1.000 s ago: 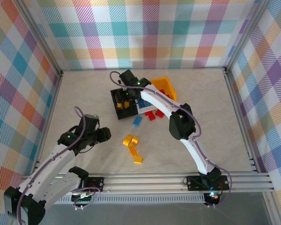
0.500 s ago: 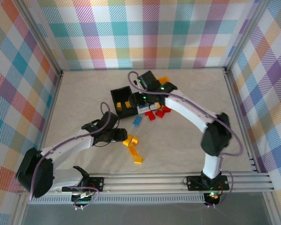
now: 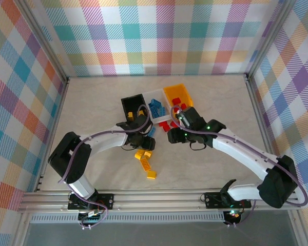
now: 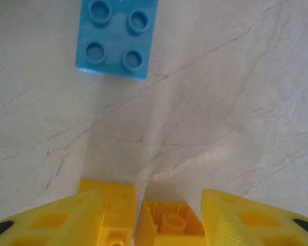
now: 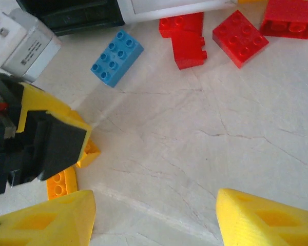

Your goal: Sort the legos into containers by color

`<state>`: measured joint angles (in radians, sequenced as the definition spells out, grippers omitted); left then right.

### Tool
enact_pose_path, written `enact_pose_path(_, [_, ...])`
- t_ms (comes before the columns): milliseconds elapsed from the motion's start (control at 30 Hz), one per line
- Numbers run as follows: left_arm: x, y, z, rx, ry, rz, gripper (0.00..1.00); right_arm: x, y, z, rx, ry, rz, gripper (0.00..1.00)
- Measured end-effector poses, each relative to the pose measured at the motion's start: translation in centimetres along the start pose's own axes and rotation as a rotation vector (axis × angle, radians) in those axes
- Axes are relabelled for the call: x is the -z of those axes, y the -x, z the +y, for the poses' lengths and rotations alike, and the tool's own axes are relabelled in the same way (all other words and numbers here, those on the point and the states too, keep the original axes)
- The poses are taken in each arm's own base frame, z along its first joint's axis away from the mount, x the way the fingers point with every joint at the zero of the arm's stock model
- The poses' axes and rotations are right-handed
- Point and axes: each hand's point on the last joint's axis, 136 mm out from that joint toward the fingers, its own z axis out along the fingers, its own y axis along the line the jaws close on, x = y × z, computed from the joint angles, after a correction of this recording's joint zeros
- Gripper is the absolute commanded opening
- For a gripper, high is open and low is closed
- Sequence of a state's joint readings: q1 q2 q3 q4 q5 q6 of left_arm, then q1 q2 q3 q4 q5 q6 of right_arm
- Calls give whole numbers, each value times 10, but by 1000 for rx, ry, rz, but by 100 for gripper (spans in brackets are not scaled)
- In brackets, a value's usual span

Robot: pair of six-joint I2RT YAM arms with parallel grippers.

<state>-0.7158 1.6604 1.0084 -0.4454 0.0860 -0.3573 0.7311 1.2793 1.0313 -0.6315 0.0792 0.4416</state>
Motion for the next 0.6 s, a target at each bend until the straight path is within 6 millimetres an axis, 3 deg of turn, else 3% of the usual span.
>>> enact_pose_path(233, [-8,0,-18,-58,2,21,49,4,-1,-6,-27,-8,-20,63])
enact_pose_path(600, [-11,-15,-4,-80,102,60,48,-2,-7,-10,-33,-16,-6,64])
